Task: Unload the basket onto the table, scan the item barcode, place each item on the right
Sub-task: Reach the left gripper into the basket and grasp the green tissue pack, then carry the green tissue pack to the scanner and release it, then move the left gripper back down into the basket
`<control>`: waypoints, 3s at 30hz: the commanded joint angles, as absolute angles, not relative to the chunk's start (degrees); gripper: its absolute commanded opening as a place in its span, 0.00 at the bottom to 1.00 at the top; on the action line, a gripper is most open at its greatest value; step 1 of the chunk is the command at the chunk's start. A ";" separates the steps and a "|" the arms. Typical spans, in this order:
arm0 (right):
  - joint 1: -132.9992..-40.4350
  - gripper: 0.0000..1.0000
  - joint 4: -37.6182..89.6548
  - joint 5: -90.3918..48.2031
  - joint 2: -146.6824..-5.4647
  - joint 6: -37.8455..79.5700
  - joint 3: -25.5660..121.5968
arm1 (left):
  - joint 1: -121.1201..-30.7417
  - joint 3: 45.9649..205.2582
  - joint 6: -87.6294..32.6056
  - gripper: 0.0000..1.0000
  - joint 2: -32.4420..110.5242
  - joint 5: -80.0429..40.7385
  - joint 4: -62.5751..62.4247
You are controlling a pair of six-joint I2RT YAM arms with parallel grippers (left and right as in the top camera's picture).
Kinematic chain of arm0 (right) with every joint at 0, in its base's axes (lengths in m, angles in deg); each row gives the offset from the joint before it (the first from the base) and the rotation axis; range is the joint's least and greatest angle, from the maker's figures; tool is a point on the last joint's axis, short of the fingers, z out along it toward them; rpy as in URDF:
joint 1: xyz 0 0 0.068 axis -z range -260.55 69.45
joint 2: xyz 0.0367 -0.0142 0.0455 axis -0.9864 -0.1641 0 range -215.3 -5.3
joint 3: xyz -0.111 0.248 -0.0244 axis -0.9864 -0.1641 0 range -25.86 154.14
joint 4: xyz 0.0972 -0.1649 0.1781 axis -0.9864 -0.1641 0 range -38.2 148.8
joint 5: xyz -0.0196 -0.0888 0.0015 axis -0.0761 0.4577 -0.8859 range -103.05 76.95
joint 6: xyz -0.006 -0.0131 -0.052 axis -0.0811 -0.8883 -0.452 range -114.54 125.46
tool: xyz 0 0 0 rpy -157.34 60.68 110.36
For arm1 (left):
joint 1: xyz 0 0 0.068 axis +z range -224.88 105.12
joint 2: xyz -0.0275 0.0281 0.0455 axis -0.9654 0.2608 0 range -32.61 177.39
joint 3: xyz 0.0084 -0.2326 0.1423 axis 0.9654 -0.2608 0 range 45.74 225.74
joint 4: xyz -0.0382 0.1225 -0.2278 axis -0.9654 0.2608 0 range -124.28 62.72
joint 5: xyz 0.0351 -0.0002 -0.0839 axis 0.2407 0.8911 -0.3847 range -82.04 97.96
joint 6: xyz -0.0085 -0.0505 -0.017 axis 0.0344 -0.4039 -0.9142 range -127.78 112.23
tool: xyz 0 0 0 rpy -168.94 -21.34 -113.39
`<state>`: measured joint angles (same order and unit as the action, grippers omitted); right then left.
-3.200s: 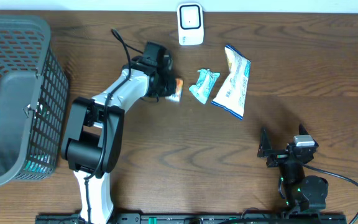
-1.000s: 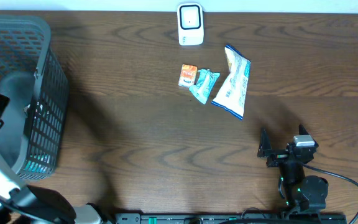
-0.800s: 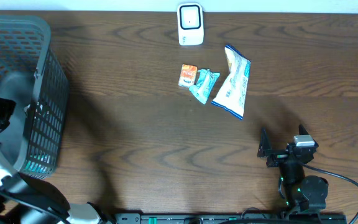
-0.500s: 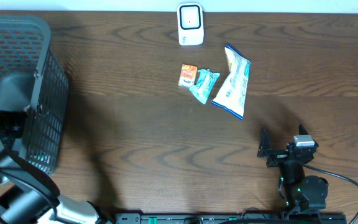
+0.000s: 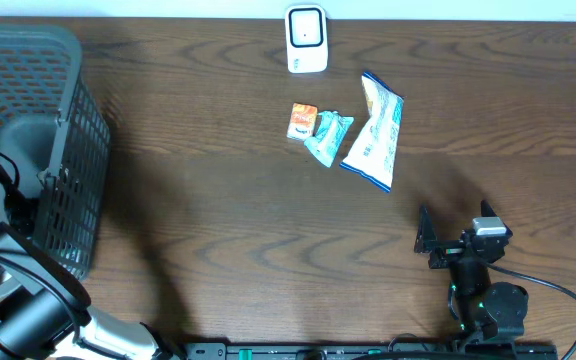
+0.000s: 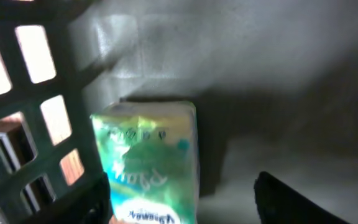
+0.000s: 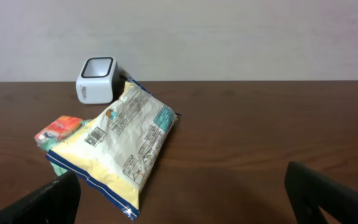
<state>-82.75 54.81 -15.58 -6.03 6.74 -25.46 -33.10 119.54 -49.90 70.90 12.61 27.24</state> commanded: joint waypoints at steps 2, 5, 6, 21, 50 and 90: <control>-82.47 0.99 54.57 -15.09 -5.79 7.55 -25.54 | -33.28 115.16 -50.54 0.71 71.14 13.57 23.87; -82.47 0.99 54.57 -15.09 -5.79 7.55 -25.54 | -33.28 112.78 -50.52 0.58 71.14 13.57 21.27; -82.47 0.99 54.57 -15.09 -5.79 7.55 -25.54 | -33.28 112.30 -50.47 0.54 71.14 13.59 20.50; -82.47 0.99 54.57 -15.09 -5.79 7.53 -25.54 | -33.26 129.37 -48.35 0.07 66.15 13.57 28.90; -82.47 0.99 54.55 -15.09 -5.79 7.55 -25.54 | -75.24 143.34 -23.83 0.08 51.44 -11.11 14.71; -82.47 0.99 54.57 -15.09 -5.79 7.55 -25.54 | -80.20 147.32 -23.89 0.64 66.05 -2.89 10.71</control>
